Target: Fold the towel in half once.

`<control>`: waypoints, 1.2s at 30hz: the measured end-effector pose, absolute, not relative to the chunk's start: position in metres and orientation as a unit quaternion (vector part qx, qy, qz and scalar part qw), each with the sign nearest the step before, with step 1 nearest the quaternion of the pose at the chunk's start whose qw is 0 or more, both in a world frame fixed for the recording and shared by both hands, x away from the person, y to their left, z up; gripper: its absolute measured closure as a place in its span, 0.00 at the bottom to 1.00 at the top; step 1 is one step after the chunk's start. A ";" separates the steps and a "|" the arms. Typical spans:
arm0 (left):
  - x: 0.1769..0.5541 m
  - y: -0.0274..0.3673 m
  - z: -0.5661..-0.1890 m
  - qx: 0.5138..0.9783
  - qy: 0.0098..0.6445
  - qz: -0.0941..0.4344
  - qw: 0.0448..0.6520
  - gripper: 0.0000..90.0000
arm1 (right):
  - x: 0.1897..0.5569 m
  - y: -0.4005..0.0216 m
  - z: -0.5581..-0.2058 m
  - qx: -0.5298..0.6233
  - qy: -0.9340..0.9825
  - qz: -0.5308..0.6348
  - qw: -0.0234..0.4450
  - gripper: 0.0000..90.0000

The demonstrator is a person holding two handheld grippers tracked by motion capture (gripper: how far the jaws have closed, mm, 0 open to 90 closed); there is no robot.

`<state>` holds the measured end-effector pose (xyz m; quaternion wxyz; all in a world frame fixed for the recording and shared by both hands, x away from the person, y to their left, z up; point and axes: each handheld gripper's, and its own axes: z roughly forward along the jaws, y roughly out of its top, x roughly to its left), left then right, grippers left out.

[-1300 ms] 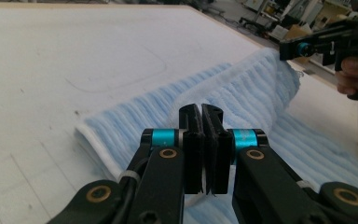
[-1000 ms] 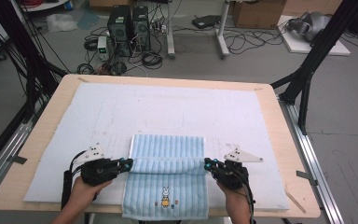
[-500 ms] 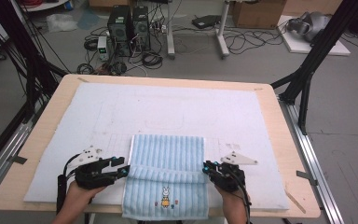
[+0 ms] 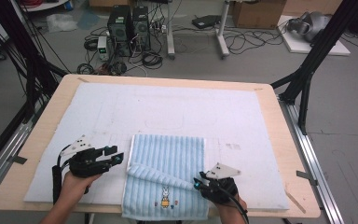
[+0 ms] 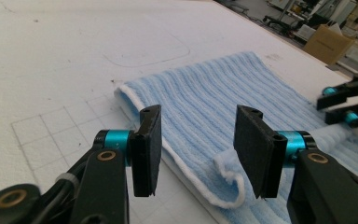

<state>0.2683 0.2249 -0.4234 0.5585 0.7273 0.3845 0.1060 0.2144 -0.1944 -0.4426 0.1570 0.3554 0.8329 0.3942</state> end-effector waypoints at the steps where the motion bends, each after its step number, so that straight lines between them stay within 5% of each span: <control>1: 0.268 0.225 -0.424 0.727 0.385 0.106 0.559 0.58 | 0.208 -0.195 -0.442 0.346 0.838 0.391 0.157 0.73; 15: 0.278 0.223 -0.421 0.719 0.392 0.110 0.563 0.55 | 0.199 -0.234 -0.426 0.414 0.762 0.449 0.216 0.56; 26: 0.310 0.217 -0.426 0.719 0.409 0.094 0.554 0.46 | 0.242 -0.247 -0.424 0.466 0.724 0.460 0.216 0.40; 36: 0.340 0.214 -0.431 0.717 0.416 0.103 0.550 0.45 | 0.283 -0.245 -0.425 0.462 0.728 0.459 0.213 0.40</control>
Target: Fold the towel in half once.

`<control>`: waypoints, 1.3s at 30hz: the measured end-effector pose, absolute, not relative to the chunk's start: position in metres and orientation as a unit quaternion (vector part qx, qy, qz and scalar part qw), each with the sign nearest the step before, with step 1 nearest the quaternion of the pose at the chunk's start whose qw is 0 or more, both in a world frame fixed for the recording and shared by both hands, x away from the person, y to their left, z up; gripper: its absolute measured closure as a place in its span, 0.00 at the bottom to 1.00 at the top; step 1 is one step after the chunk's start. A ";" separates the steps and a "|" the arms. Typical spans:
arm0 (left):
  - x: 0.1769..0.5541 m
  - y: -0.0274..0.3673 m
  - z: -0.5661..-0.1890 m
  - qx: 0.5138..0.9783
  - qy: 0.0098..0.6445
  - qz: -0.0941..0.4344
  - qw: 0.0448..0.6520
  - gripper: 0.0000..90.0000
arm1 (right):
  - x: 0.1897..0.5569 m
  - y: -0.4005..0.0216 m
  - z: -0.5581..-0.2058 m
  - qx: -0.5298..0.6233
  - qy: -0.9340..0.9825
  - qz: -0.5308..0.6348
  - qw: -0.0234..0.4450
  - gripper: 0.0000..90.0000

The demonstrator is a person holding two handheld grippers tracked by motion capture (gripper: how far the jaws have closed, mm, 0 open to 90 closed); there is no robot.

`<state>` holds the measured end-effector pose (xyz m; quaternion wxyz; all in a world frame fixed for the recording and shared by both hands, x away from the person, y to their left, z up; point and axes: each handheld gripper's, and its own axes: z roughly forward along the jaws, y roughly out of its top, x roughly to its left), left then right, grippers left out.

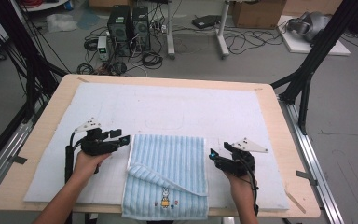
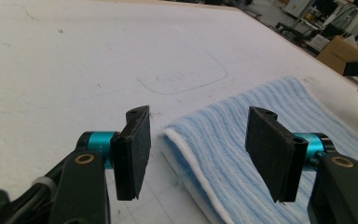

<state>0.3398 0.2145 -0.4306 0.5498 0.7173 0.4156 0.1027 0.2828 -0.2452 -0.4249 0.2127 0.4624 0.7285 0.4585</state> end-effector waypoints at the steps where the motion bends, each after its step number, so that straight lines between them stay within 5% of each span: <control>1: 0.343 0.213 -0.431 0.721 0.415 0.102 0.546 0.45 | 0.287 -0.245 -0.426 0.461 0.731 0.456 0.212 0.40; 10: 0.362 0.193 -0.445 0.749 0.430 0.085 0.496 0.44 | 0.318 -0.219 -0.438 0.443 0.776 0.414 0.175 0.44; 20: 0.356 0.168 -0.451 0.789 0.420 0.140 0.426 0.44 | 0.338 -0.200 -0.446 0.440 0.805 0.368 0.151 0.65; 23: 0.353 0.163 -0.451 0.796 0.413 0.166 0.411 0.54 | 0.339 -0.201 -0.446 0.437 0.807 0.373 0.138 0.80; 26: 0.352 0.161 -0.451 0.808 0.383 0.148 0.424 0.91 | 0.339 -0.200 -0.446 0.431 0.808 0.383 0.119 0.93; 39: 0.379 0.170 -0.443 0.769 0.411 0.119 0.474 0.95 | 0.350 -0.199 -0.441 0.425 0.805 0.386 0.150 0.95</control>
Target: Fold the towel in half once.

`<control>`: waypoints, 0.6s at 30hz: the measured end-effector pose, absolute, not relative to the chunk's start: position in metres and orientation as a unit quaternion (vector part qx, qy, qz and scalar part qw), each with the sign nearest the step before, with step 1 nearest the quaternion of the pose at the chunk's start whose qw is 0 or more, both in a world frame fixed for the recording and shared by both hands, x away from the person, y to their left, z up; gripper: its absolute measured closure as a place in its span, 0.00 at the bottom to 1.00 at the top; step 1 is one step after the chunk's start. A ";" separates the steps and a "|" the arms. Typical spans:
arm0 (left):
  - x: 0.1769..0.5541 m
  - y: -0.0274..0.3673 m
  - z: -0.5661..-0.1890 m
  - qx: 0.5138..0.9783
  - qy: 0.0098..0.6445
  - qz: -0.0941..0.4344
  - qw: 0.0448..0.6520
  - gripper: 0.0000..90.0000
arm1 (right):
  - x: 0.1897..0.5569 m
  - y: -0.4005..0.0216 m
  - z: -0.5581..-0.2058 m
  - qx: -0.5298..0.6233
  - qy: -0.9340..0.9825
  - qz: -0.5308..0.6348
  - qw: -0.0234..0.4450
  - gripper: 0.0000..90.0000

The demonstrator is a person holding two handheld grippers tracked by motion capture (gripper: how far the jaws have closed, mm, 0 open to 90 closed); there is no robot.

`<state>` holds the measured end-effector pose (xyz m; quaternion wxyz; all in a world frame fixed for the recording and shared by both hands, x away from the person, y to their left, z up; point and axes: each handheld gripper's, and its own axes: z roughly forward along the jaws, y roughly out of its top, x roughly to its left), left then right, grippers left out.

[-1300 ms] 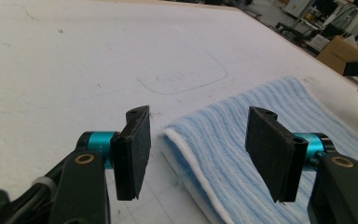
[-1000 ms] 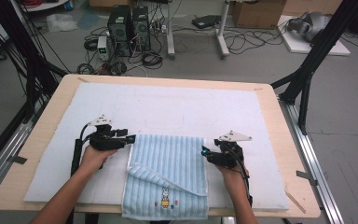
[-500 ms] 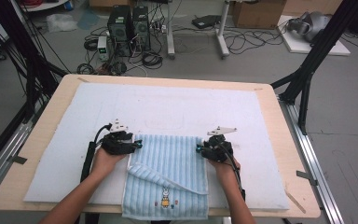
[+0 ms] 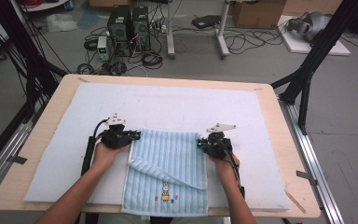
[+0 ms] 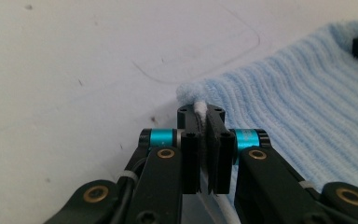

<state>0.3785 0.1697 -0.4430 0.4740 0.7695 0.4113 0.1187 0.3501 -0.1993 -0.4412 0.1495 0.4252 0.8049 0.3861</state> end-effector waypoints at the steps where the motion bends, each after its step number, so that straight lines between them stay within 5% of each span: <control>1: 0.384 0.170 -0.442 0.763 0.416 0.118 0.481 0.95 | 0.353 -0.200 -0.441 0.427 0.803 0.388 0.149 0.95; 18: 0.443 0.155 -0.433 0.744 0.409 0.143 0.508 0.94 | 0.411 -0.206 -0.427 0.462 0.766 0.390 0.220 0.94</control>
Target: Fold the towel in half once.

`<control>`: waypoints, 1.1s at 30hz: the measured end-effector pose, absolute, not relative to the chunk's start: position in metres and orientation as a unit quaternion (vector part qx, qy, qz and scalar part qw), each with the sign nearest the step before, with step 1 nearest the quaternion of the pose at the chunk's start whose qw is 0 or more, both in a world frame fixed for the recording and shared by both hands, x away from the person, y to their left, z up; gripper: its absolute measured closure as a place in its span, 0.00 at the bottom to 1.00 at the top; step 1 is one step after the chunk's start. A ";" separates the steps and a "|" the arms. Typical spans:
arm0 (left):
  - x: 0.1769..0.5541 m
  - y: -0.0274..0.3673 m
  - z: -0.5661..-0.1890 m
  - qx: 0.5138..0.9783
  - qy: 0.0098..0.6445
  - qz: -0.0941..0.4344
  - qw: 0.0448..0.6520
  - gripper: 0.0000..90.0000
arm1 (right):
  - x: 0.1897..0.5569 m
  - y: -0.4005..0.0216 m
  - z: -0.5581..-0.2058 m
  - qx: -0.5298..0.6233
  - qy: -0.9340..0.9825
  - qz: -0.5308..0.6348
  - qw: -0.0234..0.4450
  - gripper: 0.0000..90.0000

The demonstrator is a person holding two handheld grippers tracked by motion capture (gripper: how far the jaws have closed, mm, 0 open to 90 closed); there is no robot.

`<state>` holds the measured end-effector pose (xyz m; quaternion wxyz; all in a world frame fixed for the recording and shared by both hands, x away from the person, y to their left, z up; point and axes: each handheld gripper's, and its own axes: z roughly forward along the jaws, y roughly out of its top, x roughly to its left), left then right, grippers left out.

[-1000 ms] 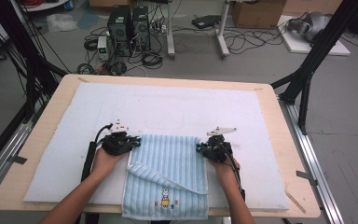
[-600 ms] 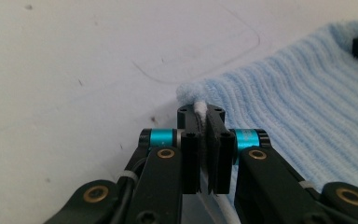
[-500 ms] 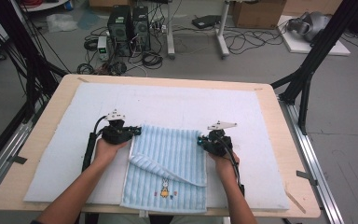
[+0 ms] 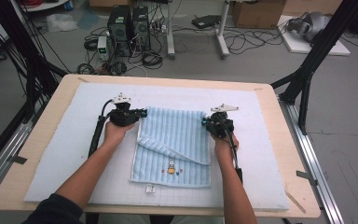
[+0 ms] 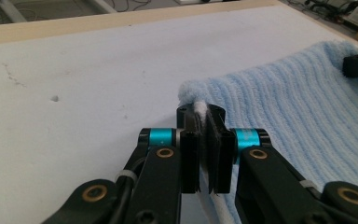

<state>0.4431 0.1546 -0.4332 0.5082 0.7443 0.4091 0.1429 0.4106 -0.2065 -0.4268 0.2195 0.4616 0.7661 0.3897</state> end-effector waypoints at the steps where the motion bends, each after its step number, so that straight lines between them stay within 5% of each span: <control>1: 0.445 0.155 -0.436 0.746 0.410 0.144 0.505 0.94 | 0.413 -0.206 -0.428 0.464 0.766 0.387 0.221 0.94; 4: 0.447 0.155 -0.442 0.750 0.418 0.138 0.494 0.90 | 0.418 -0.203 -0.435 0.470 0.768 0.376 0.218 0.92; 7: 0.447 0.160 -0.441 0.739 0.444 0.114 0.494 0.57 | 0.418 -0.206 -0.436 0.484 0.759 0.381 0.209 0.69; 10: 0.442 0.167 -0.436 0.736 0.441 0.114 0.501 0.49 | 0.411 -0.212 -0.432 0.488 0.748 0.400 0.205 0.59; 14: 0.431 0.176 -0.431 0.733 0.431 0.112 0.514 0.46 | 0.398 -0.220 -0.425 0.482 0.750 0.409 0.196 0.53; 33: 0.375 0.179 -0.434 0.767 0.339 0.083 0.538 0.45 | 0.322 -0.244 -0.424 0.430 0.770 0.443 0.158 0.53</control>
